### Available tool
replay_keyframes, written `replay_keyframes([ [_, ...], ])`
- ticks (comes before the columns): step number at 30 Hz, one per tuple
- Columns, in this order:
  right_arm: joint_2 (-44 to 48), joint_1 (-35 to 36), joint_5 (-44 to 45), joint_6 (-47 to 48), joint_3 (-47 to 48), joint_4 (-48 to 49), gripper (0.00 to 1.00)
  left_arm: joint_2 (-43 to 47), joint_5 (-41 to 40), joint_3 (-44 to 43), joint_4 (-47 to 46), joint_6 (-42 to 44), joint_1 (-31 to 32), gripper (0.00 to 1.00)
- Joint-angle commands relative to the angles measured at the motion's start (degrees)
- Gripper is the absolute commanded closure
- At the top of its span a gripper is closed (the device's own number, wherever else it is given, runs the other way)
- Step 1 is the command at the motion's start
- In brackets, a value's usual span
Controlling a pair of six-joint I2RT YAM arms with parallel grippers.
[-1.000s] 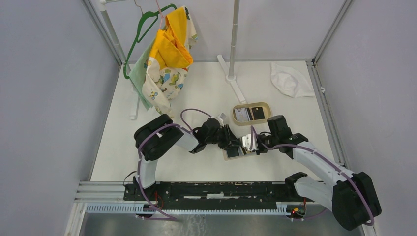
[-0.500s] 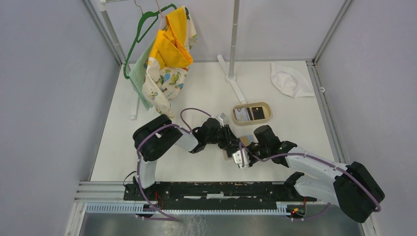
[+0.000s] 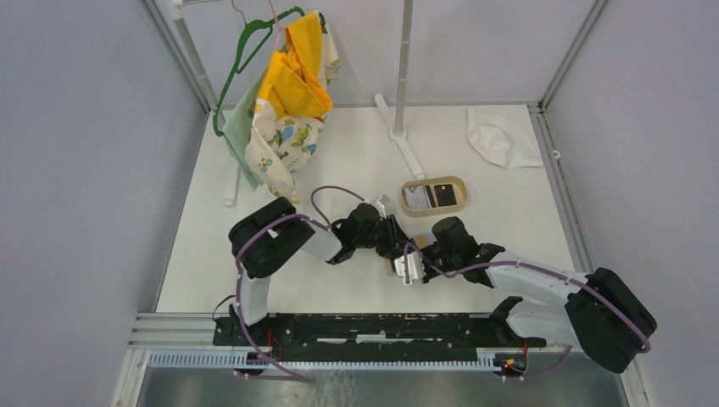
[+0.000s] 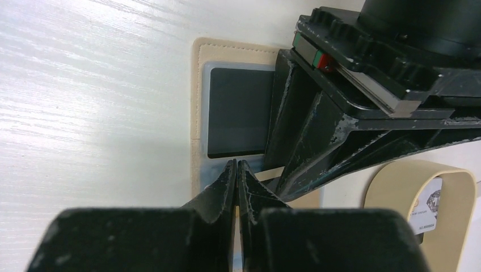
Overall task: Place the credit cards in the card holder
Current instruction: Insert the credit card into the card holder.
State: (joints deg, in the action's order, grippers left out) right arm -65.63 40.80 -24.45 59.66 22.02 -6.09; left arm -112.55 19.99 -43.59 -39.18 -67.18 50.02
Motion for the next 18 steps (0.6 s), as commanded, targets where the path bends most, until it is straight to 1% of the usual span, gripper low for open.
replay_keyframes([
  [1,-0.53,0.68,1.12,-0.73,0.22,1.46,0.92,0.65,-1.38,0.60,2.99,3.99,0.23,0.65],
  [12,-1.51,0.94,7.97,-1.71,3.14,-1.04,0.93,2.18,-2.09,0.86,3.63,4.78,0.25,0.64],
  [16,-1.28,0.71,6.86,-2.50,4.20,-2.25,0.94,3.54,-2.71,0.79,4.94,5.71,0.24,0.64],
  [18,-0.70,-0.16,3.68,-2.63,5.13,-4.16,0.93,4.37,-3.06,0.79,5.71,6.20,0.19,0.64],
])
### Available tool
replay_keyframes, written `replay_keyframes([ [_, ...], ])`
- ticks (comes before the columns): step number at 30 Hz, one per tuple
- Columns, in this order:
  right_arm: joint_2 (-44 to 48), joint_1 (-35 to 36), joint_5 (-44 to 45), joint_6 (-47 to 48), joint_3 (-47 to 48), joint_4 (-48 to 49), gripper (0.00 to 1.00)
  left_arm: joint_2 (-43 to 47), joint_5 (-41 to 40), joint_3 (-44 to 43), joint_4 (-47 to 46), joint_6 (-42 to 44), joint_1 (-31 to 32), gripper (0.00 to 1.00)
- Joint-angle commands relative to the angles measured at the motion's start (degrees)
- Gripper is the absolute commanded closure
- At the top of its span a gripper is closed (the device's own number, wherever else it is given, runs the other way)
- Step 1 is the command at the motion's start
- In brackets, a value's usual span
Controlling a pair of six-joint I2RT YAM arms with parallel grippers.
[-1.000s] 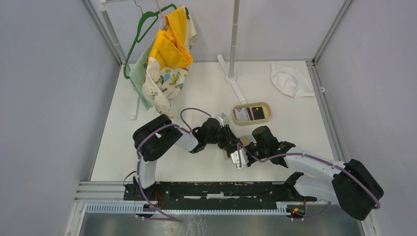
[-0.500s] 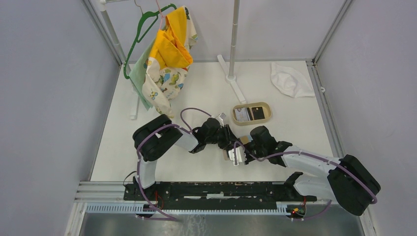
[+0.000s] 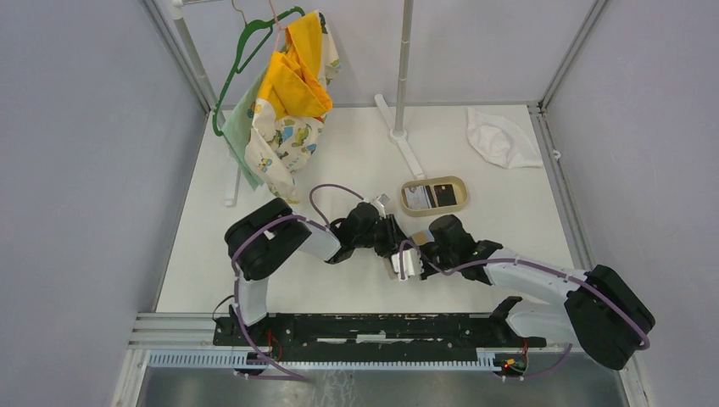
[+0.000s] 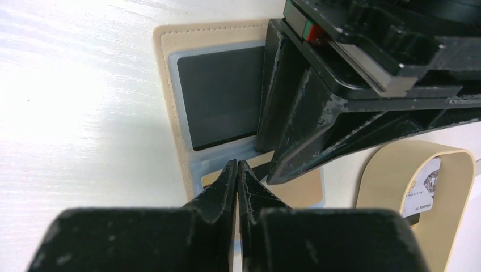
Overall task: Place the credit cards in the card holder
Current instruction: Insert the credit card into the card holder.
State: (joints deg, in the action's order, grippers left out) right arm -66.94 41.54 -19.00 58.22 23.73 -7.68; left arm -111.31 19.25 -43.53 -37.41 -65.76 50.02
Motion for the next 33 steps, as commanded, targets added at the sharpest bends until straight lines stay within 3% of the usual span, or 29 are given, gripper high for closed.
replay_keyframes([
  [1,1.29,-1.45,-4.56,-1.18,4.10,-3.52,0.92,3.65,-2.48,0.80,4.35,5.07,0.21,0.64],
  [4,4.09,-4.67,-13.44,-0.34,6.13,-7.98,0.88,5.41,-3.04,1.21,5.19,5.99,0.26,0.63],
  [6,6.06,-7.99,-18.15,-0.46,7.37,-10.21,0.83,7.15,-3.46,1.59,5.81,6.96,0.30,0.57],
  [11,10.07,-14.63,-25.91,-4.40,8.96,-11.17,0.71,11.78,-3.99,2.57,7.72,9.77,0.43,0.56],
  [17,9.97,-18.84,-27.14,-9.30,11.28,-11.41,0.58,21.59,-6.92,5.62,9.95,16.41,0.58,0.55],
  [23,9.33,-21.31,-26.75,-12.45,12.52,-11.03,0.48,37.67,-15.34,10.22,15.39,27.61,1.67,0.51],
  [27,7.42,-21.42,-26.14,-13.89,15.43,-13.28,0.46,48.66,-22.42,11.95,21.44,32.88,1.75,0.36],
  [31,5.31,-21.40,-26.14,-16.77,19.70,-16.57,0.43,55.61,-31.28,11.38,28.04,36.10,1.70,0.04],
  [33,5.43,-21.46,-27.02,-19.72,18.51,-13.63,0.42,55.87,-36.38,10.91,31.01,35.52,1.75,0.00],
])
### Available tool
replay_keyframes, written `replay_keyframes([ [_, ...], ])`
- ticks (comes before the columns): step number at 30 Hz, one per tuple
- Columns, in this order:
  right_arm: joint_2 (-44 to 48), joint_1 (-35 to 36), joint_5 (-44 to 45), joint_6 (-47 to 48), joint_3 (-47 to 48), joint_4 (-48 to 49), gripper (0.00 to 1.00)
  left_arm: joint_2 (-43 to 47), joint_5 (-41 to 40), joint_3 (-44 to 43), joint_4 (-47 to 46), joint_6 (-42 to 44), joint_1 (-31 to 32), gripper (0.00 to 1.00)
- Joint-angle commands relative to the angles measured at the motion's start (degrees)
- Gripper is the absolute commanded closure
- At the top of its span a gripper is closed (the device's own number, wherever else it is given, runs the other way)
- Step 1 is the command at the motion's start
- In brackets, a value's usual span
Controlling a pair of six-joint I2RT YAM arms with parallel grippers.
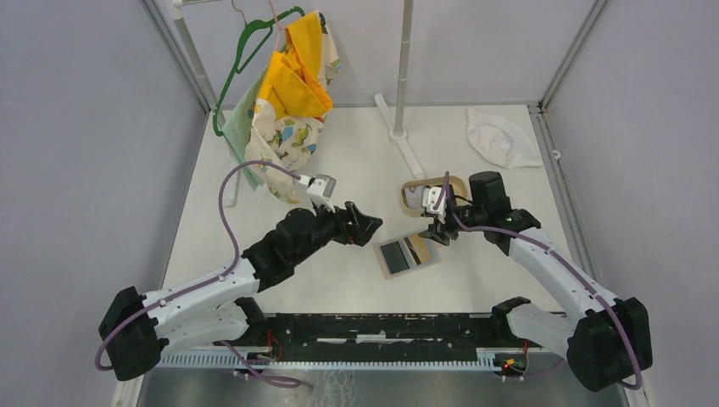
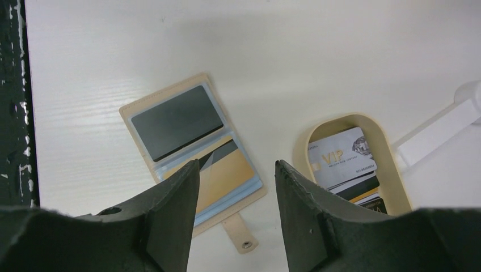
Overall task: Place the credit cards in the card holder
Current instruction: Insert the credit card into the card holder.
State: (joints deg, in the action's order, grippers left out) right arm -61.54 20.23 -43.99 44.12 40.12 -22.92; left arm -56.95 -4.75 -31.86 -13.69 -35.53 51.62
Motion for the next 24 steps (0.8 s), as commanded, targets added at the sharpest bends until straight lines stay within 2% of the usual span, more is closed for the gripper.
replay_keyframes([
  [1,0.24,-0.13,-2.58,-7.32,0.53,4.51,0.42,0.98,-13.69,-1.18,8.74,4.85,0.08,0.00],
  [6,-0.81,-0.33,1.75,-10.73,-5.44,8.64,0.40,-1.08,-12.18,-1.34,9.35,2.96,0.14,0.01],
  [9,-3.63,-0.42,-1.11,-12.63,-6.09,8.51,0.40,3.18,-9.06,4.52,2.23,2.07,0.21,0.04],
  [12,-5.91,-0.39,1.23,-17.58,-5.78,9.89,0.40,10.17,-6.15,8.89,-2.13,2.14,0.19,0.04],
  [18,-6.76,-0.46,3.32,-22.84,-6.57,11.94,0.40,15.07,-5.67,10.69,2.99,2.05,0.22,0.03],
  [24,-7.99,-1.00,4.13,-28.03,-7.00,13.72,0.41,13.74,-2.08,12.98,0.45,-1.21,0.23,0.06],
])
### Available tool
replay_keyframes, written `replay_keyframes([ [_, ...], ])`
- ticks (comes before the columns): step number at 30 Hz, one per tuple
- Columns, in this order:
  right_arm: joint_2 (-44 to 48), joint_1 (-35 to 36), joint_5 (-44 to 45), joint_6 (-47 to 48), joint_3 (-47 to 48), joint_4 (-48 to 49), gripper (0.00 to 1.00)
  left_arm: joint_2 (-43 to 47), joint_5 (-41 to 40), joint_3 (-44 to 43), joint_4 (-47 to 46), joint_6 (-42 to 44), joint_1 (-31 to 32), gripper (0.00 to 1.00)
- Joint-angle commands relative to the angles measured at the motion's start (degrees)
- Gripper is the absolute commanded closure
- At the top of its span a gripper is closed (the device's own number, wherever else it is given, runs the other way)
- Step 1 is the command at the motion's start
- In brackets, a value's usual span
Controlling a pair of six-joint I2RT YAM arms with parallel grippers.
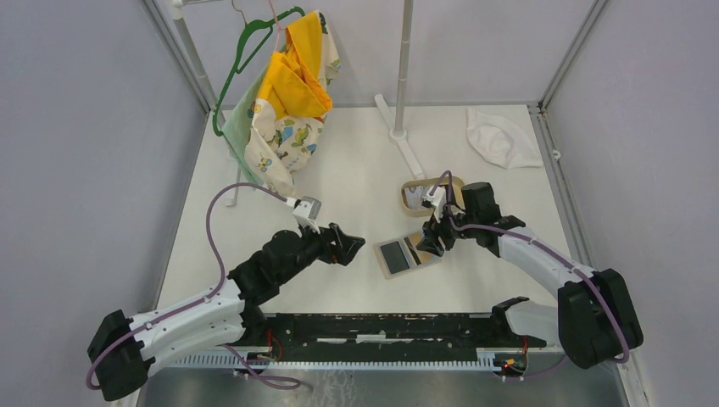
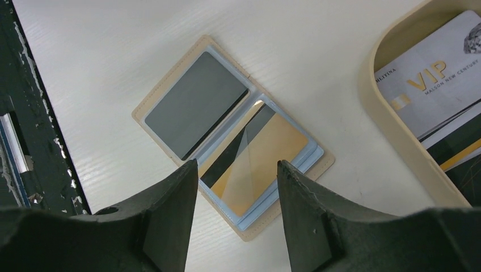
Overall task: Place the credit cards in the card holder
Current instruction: Insert the credit card into the card holder.
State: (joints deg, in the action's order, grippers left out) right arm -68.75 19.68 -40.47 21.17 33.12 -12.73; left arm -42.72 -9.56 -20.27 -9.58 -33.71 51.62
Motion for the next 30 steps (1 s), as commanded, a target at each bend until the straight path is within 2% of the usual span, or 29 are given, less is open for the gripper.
replay_keyframes([
  [1,-1.24,-0.59,0.61,-5.24,0.08,3.47,0.41,-0.60,2.98,1.64,-4.09,-3.29,0.22,0.07],
  [5,-2.98,-0.73,0.30,-7.09,0.61,2.99,0.41,-1.36,3.22,2.85,-5.30,-4.39,0.19,0.09],
  [18,-8.21,-2.71,1.73,-11.83,1.49,2.90,0.46,-9.14,7.80,4.20,-11.83,-6.01,0.24,0.34],
  [30,-10.83,-4.37,-1.94,-14.97,1.16,3.52,0.48,-18.13,11.96,3.16,-17.13,-7.00,0.34,0.44],
])
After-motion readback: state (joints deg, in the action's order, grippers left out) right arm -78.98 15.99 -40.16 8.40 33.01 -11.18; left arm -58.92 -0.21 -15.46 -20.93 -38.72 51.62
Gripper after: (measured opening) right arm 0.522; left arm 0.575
